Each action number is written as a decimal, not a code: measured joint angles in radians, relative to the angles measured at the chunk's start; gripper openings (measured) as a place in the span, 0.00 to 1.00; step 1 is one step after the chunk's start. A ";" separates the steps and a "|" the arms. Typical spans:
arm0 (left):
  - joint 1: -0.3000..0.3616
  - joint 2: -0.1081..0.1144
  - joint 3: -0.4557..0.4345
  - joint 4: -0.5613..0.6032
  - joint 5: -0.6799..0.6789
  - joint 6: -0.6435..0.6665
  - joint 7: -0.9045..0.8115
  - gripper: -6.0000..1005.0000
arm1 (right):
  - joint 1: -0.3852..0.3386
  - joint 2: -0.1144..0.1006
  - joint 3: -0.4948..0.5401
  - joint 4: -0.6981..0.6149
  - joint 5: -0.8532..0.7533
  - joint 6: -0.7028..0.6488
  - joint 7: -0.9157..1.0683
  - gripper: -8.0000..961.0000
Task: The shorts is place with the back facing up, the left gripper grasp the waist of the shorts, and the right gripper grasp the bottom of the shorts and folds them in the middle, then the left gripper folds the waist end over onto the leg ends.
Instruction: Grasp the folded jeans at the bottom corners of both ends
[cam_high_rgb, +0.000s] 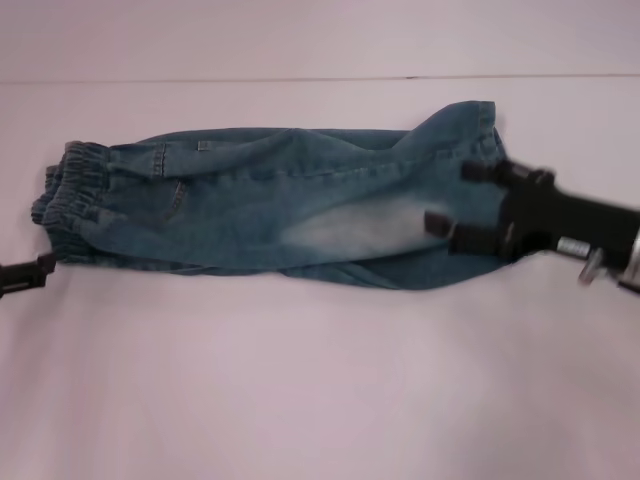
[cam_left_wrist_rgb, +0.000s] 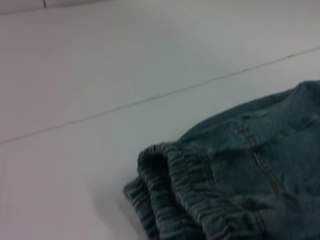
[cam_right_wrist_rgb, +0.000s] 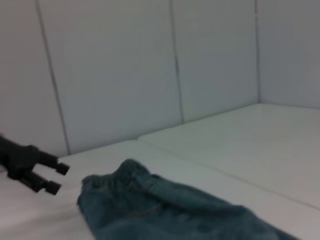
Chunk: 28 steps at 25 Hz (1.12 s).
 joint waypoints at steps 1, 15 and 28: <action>-0.001 0.000 0.000 -0.012 0.007 -0.008 0.006 0.93 | 0.003 0.001 -0.002 0.027 0.000 -0.002 -0.031 0.98; -0.060 -0.002 -0.004 -0.147 -0.020 -0.079 0.172 0.93 | 0.038 0.006 -0.053 0.154 0.009 -0.007 -0.067 0.98; -0.096 0.018 0.001 -0.237 -0.023 -0.143 0.204 0.91 | 0.044 0.006 -0.066 0.167 0.005 -0.006 -0.068 0.98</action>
